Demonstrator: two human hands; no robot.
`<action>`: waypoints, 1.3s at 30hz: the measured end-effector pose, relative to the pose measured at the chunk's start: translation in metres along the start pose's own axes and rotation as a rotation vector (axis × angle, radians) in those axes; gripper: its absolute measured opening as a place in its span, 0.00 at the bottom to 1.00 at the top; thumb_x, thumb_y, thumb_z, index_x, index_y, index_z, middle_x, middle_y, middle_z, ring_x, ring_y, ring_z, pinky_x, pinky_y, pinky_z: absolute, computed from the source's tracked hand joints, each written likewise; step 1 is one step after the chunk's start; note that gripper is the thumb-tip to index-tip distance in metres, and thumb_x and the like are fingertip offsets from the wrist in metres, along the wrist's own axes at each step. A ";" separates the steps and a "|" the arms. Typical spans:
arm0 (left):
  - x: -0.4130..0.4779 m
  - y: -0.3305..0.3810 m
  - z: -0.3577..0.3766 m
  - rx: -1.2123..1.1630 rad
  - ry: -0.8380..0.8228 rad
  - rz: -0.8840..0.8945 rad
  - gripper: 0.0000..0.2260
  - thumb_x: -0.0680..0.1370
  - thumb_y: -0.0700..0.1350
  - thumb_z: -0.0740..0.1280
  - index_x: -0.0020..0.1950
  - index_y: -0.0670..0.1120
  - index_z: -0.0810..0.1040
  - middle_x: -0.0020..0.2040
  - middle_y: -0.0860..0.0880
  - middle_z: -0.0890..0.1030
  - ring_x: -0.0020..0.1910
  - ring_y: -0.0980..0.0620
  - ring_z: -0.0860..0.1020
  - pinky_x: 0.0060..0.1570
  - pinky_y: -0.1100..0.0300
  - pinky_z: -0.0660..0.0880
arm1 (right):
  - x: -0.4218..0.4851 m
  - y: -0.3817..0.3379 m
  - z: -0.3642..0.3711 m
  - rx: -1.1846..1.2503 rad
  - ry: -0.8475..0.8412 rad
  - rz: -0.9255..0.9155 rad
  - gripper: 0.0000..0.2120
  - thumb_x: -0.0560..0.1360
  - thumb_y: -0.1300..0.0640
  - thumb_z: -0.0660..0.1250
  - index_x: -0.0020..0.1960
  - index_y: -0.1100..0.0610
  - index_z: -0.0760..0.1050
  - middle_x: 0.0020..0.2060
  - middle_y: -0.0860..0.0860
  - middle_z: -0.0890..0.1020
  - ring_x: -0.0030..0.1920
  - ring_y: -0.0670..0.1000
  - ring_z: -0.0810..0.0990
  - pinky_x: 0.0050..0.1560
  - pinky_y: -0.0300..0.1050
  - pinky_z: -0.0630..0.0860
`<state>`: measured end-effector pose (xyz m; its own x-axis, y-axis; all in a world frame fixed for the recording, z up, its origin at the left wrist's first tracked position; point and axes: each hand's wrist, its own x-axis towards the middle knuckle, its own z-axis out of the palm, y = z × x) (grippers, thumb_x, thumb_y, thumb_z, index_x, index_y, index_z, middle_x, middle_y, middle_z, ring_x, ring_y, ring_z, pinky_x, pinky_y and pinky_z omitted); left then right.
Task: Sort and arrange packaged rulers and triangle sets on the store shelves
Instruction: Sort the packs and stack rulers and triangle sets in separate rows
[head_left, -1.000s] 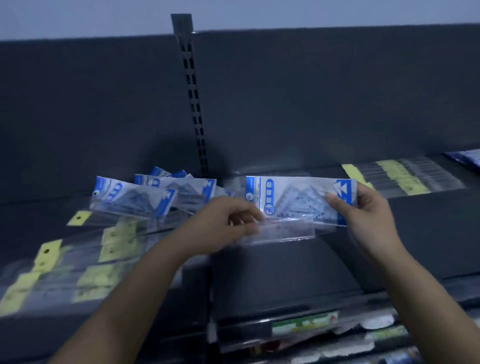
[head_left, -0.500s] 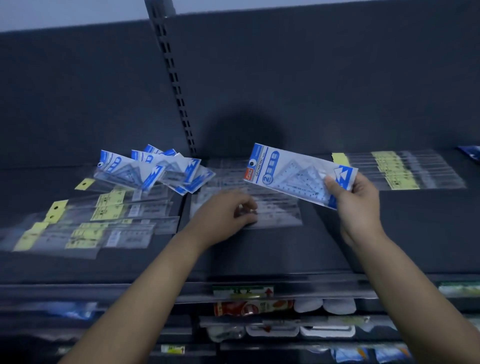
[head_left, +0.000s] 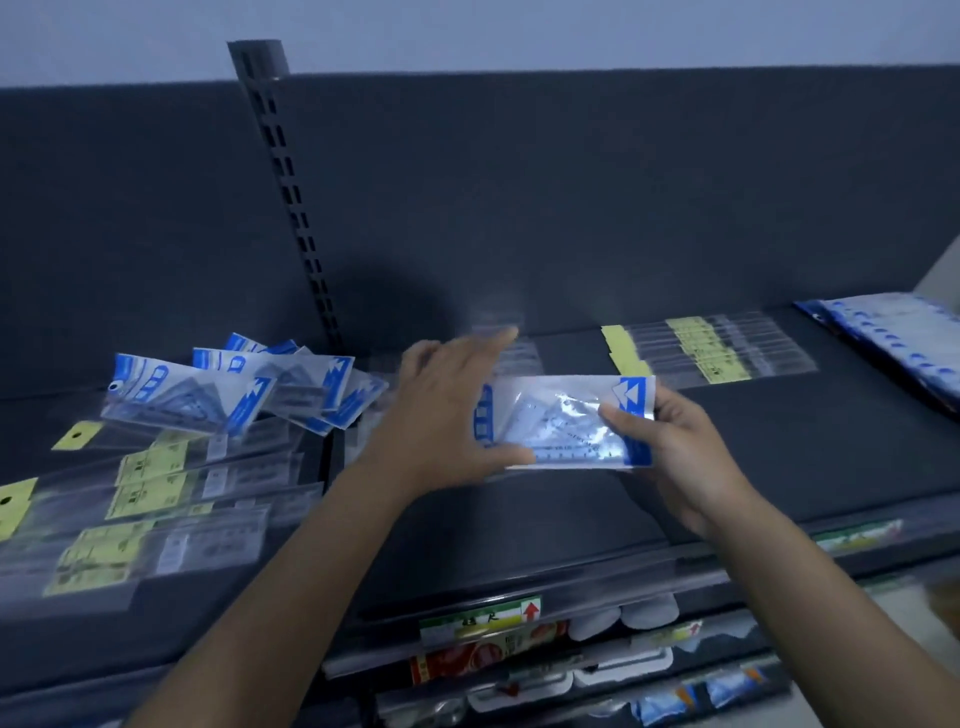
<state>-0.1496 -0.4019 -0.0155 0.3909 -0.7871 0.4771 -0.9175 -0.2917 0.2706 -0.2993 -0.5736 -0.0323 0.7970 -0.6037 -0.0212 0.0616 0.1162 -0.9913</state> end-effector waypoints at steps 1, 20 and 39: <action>0.006 0.005 0.004 -0.044 -0.055 0.032 0.41 0.62 0.64 0.75 0.71 0.51 0.68 0.64 0.58 0.72 0.62 0.68 0.59 0.67 0.57 0.53 | -0.004 -0.001 -0.004 -0.001 -0.016 0.014 0.08 0.74 0.64 0.67 0.53 0.62 0.80 0.48 0.58 0.85 0.48 0.56 0.84 0.46 0.46 0.80; 0.150 0.261 0.166 -0.559 -0.271 -0.087 0.07 0.72 0.46 0.74 0.36 0.51 0.78 0.32 0.55 0.80 0.28 0.63 0.75 0.28 0.71 0.69 | -0.047 -0.070 -0.373 -0.556 0.254 -0.250 0.10 0.70 0.64 0.73 0.34 0.56 0.76 0.29 0.46 0.79 0.27 0.39 0.75 0.29 0.30 0.70; 0.283 0.343 0.287 -0.269 -0.566 -0.172 0.17 0.62 0.55 0.80 0.45 0.56 0.77 0.40 0.58 0.76 0.39 0.60 0.76 0.37 0.63 0.73 | 0.075 -0.070 -0.548 -0.954 0.141 -0.119 0.09 0.70 0.59 0.73 0.45 0.48 0.76 0.39 0.47 0.79 0.41 0.47 0.78 0.37 0.42 0.75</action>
<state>-0.3753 -0.8806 -0.0279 0.3638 -0.9275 -0.0863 -0.7661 -0.3507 0.5386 -0.5727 -1.0594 -0.0355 0.7340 -0.6661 0.1322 -0.4251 -0.6025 -0.6754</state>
